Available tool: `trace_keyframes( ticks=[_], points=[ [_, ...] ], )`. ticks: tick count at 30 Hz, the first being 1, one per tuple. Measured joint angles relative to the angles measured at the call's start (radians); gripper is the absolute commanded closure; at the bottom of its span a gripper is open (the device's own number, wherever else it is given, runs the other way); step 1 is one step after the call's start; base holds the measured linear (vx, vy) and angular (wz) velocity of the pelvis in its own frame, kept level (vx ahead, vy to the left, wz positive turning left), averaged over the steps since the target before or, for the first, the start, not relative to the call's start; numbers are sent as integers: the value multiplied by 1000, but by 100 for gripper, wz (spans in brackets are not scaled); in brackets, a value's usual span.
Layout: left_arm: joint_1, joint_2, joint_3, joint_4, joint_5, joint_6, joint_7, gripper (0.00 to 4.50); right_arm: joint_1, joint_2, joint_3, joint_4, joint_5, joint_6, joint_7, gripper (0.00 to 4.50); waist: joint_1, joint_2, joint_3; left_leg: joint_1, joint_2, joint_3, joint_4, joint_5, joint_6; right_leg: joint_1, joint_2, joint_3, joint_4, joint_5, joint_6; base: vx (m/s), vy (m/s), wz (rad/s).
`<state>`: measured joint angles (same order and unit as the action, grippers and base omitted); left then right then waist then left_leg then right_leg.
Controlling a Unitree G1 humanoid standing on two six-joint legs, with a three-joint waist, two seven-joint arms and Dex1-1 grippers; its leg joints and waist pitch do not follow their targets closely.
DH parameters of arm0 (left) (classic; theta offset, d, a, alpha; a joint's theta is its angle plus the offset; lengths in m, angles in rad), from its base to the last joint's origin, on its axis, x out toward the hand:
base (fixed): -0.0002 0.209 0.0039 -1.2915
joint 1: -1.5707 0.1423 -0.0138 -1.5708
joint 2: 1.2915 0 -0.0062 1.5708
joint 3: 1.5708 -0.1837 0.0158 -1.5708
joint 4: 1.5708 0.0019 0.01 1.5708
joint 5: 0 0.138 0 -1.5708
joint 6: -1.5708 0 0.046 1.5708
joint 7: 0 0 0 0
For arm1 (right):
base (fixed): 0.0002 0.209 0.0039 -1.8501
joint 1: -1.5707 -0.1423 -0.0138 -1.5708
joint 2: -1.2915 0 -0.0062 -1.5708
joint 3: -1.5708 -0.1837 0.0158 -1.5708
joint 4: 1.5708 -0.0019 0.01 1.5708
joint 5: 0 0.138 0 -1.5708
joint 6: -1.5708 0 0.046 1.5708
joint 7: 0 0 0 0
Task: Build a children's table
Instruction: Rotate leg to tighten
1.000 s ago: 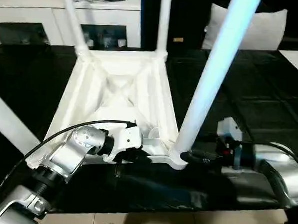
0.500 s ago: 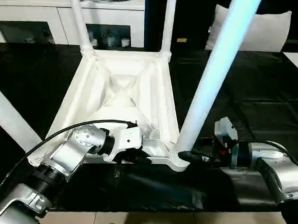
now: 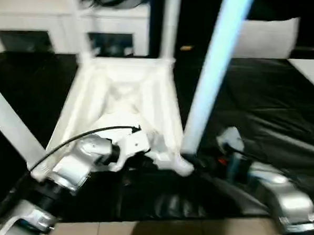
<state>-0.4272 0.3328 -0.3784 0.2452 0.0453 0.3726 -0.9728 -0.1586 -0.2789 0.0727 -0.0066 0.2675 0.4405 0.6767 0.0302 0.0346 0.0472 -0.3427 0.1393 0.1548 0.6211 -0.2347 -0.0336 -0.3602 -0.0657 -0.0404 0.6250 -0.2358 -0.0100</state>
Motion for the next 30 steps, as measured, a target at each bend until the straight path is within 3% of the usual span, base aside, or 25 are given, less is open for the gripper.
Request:
trace_keyframes(
  ticks=[3,6,8,13,20,23,27,30],
  points=[
    [3,-91,-1,-4,23,58,123,450,-15,83,-30,12,-41,16,-176,255,-9,1,-1,1,0,-1,-8,0,0,0,0,-5,-15,0,0,-19,4,-4],
    [3,-128,-4,-6,39,82,174,450,-19,101,-41,16,-43,22,-229,255,-12,4,-3,1,-1,0,-10,0,0,-1,0,-3,-22,0,0,0,0,0],
    [3,-136,-6,-6,47,82,184,450,-17,101,-46,14,-42,22,-231,199,-11,4,-3,0,-1,1,-11,0,0,-1,0,-2,-24,0,0,0,0,0],
    [-2,-140,-20,-7,62,55,186,450,4,66,-66,-10,-21,21,-167,150,2,5,-4,-6,-1,6,-11,1,1,-3,-2,0,-25,6,-5,0,0,0],
    [2,-42,-32,-13,40,-63,96,450,14,-131,-62,-13,53,-21,122,95,7,4,-2,-9,0,17,-20,9,8,-10,-10,-3,-24,27,8,0,0,0],
    [4,7,-21,-12,28,-124,44,450,4,-173,-47,-5,64,-43,228,75,11,3,-2,-15,4,17,-22,13,11,-21,-9,-8,-21,27,5,19,-9,0],
    [0,93,-11,8,-18,-229,-87,450,-57,-270,-29,55,68,-101,390,67,26,-3,-3,-31,5,18,-17,15,15,-40,-9,-9,-11,23,1,0,0,0],
    [-2,132,-12,22,-35,-272,-163,450,-86,-283,-14,78,77,-129,474,67,39,-7,-2,-33,6,18,-15,15,15,-42,-9,-12,-9,22,0,0,0,0]
  ],
)
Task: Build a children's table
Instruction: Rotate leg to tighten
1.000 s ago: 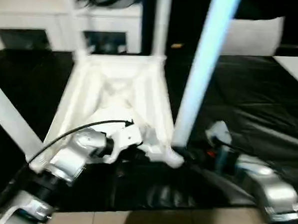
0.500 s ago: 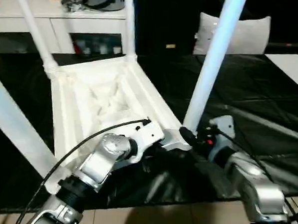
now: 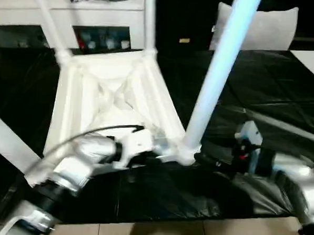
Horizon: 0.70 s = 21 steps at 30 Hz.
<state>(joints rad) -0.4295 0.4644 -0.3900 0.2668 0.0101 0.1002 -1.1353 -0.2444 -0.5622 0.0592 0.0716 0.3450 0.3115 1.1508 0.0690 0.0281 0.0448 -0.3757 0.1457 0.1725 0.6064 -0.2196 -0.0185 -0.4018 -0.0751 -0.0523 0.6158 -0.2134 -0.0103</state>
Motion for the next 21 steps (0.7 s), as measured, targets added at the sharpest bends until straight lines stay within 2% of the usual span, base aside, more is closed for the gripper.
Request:
trace_keyframes(
  ticks=[1,2,5,12,13,21],
  points=[
    [-4,9,-2,8,-6,-10,-24,450,-12,-1,11,16,0,-10,25,67,3,-1,0,0,0,0,1,0,0,0,0,0,1,0,0,0,0,0],
    [-7,16,-4,14,-9,-19,-44,450,-21,-1,22,28,0,-16,45,94,8,-1,0,0,0,0,2,0,0,0,0,0,1,0,-1,0,0,0],
    [-20,29,-15,35,-14,-48,-85,450,-40,1,52,66,0,-30,100,114,20,-4,1,0,0,0,5,0,0,2,-1,0,2,2,-3,0,0,0],
    [-62,36,-29,111,-14,-115,-147,450,-110,36,105,168,7,-49,194,172,25,-10,0,2,1,2,7,2,1,4,-2,0,3,5,-7,0,0,0],
    [-65,36,-31,116,-14,-120,-152,450,-112,41,106,179,5,-56,201,190,27,-10,0,2,1,2,8,2,1,5,-2,0,3,5,-7,0,0,0],
    [-85,32,-39,149,-16,-144,-171,450,-134,51,116,225,-4,-78,212,252,37,-10,0,2,1,2,8,2,1,4,-2,0,6,4,-7,0,0,0]
  ],
)
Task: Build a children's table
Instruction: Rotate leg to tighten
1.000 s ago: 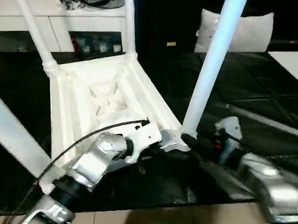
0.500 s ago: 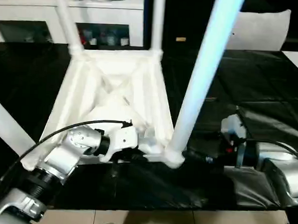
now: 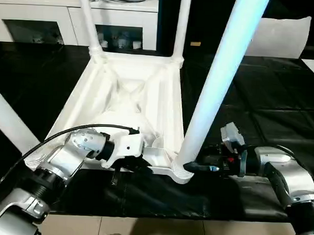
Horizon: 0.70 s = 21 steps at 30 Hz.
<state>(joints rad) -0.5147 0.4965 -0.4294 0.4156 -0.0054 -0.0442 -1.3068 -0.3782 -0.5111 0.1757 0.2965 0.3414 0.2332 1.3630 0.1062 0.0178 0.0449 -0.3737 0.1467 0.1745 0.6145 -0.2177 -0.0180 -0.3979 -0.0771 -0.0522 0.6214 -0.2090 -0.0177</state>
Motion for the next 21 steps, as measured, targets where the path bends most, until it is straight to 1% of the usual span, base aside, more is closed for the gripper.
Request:
trace_keyframes(
  ticks=[3,5,9,11,13,14,15,16,17,18,19,21],
  points=[
    [0,-3,2,1,-1,5,0,450,5,1,-4,-2,2,6,0,255,4,0,0,0,0,0,0,0,-1,0,0,0,1,0,0,0,0,0],
    [4,-7,3,-6,-6,21,-1,450,27,4,-13,-21,8,23,-3,257,8,0,0,1,0,0,0,0,-1,0,0,0,1,0,0,0,0,0],
    [19,-16,10,-27,-16,49,2,450,73,14,-29,-69,24,51,-29,258,9,1,-1,1,0,0,0,0,-1,1,0,0,1,0,0,0,0,0],
    [21,-25,13,-29,-14,63,13,450,91,22,-37,-96,30,71,-57,258,10,7,-1,2,0,0,1,0,-1,2,0,0,1,0,0,0,0,0],
    [24,-41,18,-32,-5,89,40,450,113,33,-56,-115,41,93,-99,258,8,14,0,6,0,1,1,-3,-6,7,-1,1,0,0,0,0,0,0],
    [24,-51,22,-36,2,112,58,450,120,41,-65,-126,41,107,-129,258,6,16,2,9,0,1,1,-3,-6,10,-1,1,0,0,0,0,0,0],
    [24,-69,28,-40,10,143,90,450,129,51,-83,-137,41,118,-171,258,5,26,6,14,0,0,0,-2,-7,14,-1,1,-1,0,0,0,0,0],
    [24,-82,31,-46,12,173,113,450,137,61,-98,-146,41,127,-201,258,-2,30,11,17,0,1,-1,-2,-7,17,-1,1,-5,-1,2,0,0,0],
    [24,-95,37,-55,14,205,138,450,141,73,-112,-158,35,132,-241,258,-7,40,16,20,0,1,-2,-2,-7,20,0,1,-9,-3,5,0,0,0],
    [25,-122,51,-75,20,266,187,450,145,107,-139,-188,20,157,-325,258,-21,53,26,21,-1,1,-4,-2,-7,22,0,2,-13,-3,5,0,0,0],
    [25,-143,62,-82,26,301,221,450,145,138,-157,-202,7,169,-393,258,-34,60,30,20,-2,2,-5,-2,-7,19,-1,4,-14,-3,5,0,0,0],
    [24,-192,68,-103,40,356,292,450,144,183,-179,-240,-28,194,-527,258,-65,68,36,18,-4,2,-7,-2,-7,17,-1,6,-15,-3,5,0,0,0]
  ],
)
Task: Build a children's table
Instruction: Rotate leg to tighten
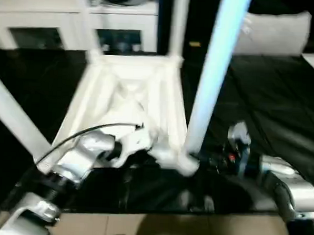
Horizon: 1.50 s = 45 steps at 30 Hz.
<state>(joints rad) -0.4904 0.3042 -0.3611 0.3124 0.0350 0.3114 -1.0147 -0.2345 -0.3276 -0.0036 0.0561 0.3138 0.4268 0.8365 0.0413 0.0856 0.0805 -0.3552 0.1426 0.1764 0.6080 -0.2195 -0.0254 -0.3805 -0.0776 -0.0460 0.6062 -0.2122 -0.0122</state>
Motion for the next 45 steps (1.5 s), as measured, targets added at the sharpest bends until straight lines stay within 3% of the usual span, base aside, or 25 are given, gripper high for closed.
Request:
trace_keyframes(
  ticks=[4,5,6,9,10,11,12,15,20,24,28,35,38,45],
  points=[
    [-7,-86,8,-12,20,62,112,450,3,60,-31,-88,-50,86,-190,258,-20,-8,7,1,-1,0,-7,0,0,-1,0,0,0,0,0,0,0,0],
    [-9,-99,9,-15,28,74,132,450,5,82,-35,-112,-61,111,-241,258,-25,-24,12,1,-1,0,-9,0,0,-2,1,0,0,0,0,0,0,0],
    [-12,-113,10,-18,40,88,155,450,6,115,-38,-134,-81,136,-298,258,-26,-21,9,1,-1,0,-12,1,-2,-1,1,0,0,0,1,0,0,0],
    [-14,-147,9,-48,70,143,217,450,6,174,-31,-178,-137,170,-416,258,-34,-40,9,0,-1,-1,-17,3,-4,-3,2,0,0,-2,5,0,0,0],
    [-14,-148,6,-58,76,151,222,450,6,172,-28,-182,-143,169,-419,202,-36,-44,8,-1,-1,-1,-18,2,-4,-3,2,0,0,-2,6,0,0,0],
    [-13,-148,4,-67,78,159,224,450,6,171,-26,-184,-149,168,-419,202,-36,-48,7,-2,-1,-1,-18,2,-4,-3,2,0,0,-3,6,0,0,0],
    [-11,-144,1,-79,79,164,225,450,6,171,-24,-186,-149,169,-418,189,-37,-60,9,-3,-1,-1,-19,2,-4,-4,1,0,-1,-3,7,0,0,0],
    [-9,-110,0,-99,77,150,211,450,-4,170,-17,-192,-131,190,-411,171,-40,-68,7,-5,-1,0,-21,5,2,-7,1,0,-1,-1,4,0,0,0],
    [13,-4,26,-100,52,39,123,450,-34,101,30,-188,-107,202,-275,130,-46,-71,7,-14,1,0,-19,6,2,-19,2,-1,5,0,2,0,0,0],
    [26,96,43,-66,7,-95,-8,450,-41,-44,53,-168,-30,169,-29,96,-28,-72,7,-14,4,0,-15,7,3,-21,4,-4,7,0,1,0,0,0],
    [21,122,44,-47,-22,-120,-110,450,-76,-155,47,-114,16,114,171,62,-8,-73,7,-18,4,2,-6,5,6,-22,2,-4,8,1,0,0,0,0],
    [9,157,12,-28,-44,-152,-226,450,-111,-216,72,-50,25,68,302,62,20,-74,7,-19,4,2,0,6,8,-21,1,-3,10,5,-6,0,0,0],
    [-18,158,-1,23,-40,-203,-253,450,-113,-250,140,-46,27,44,396,62,21,-77,6,-18,4,2,1,8,10,-19,1,-4,10,7,-9,0,0,0],
    [-39,155,-10,66,-39,-236,-289,450,-135,-223,174,20,-2,8,428,121,17,-78,6,-18,4,2,4,9,11,-17,1,-3,10,11,-14,0,0,0]
  ],
)
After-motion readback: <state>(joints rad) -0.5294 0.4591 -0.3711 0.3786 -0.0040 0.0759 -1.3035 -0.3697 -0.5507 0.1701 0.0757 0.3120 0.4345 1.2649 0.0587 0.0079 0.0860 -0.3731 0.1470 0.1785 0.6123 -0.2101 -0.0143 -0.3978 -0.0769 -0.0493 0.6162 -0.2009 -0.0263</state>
